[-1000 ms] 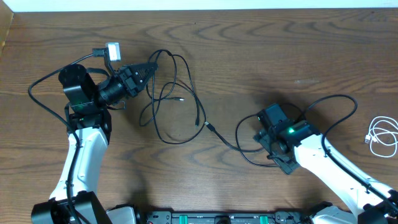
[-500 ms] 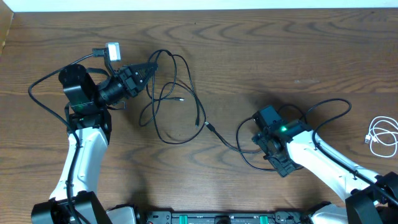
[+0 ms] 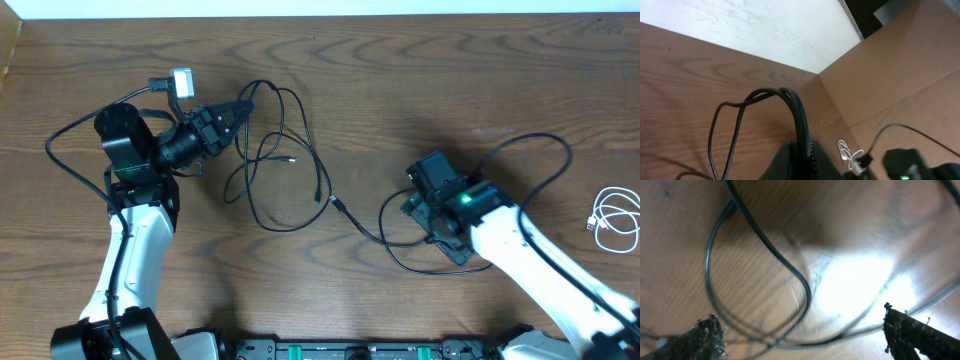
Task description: Untangle cables
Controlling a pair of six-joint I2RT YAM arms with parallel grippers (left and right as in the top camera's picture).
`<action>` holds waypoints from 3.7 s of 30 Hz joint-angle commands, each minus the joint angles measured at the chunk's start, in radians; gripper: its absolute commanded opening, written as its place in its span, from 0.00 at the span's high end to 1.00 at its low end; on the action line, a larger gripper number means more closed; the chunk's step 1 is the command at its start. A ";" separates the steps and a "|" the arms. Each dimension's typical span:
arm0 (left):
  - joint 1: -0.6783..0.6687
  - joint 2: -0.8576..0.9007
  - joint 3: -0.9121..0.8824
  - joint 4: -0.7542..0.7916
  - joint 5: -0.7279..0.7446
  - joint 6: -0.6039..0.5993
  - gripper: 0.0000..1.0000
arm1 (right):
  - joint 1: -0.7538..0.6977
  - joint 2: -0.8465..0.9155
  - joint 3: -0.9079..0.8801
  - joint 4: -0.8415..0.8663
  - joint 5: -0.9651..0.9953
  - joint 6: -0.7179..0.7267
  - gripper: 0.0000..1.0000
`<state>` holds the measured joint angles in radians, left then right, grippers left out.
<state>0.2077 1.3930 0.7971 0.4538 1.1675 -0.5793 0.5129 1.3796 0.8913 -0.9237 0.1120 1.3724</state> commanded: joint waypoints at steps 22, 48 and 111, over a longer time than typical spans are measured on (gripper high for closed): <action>0.000 -0.008 0.008 0.000 -0.002 -0.002 0.92 | 0.007 0.122 -0.252 0.230 -0.115 0.312 0.01; 0.000 -0.008 0.008 -0.003 -0.002 -0.002 0.92 | -0.003 0.056 -0.188 0.053 -0.222 0.227 0.01; 0.000 -0.008 0.008 -0.064 -0.002 -0.002 0.93 | -1.008 0.644 1.093 0.311 0.111 -0.950 0.99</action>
<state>0.2077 1.3930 0.7967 0.3855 1.1675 -0.5793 -0.4793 2.0151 1.7885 -0.5880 0.1638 0.4774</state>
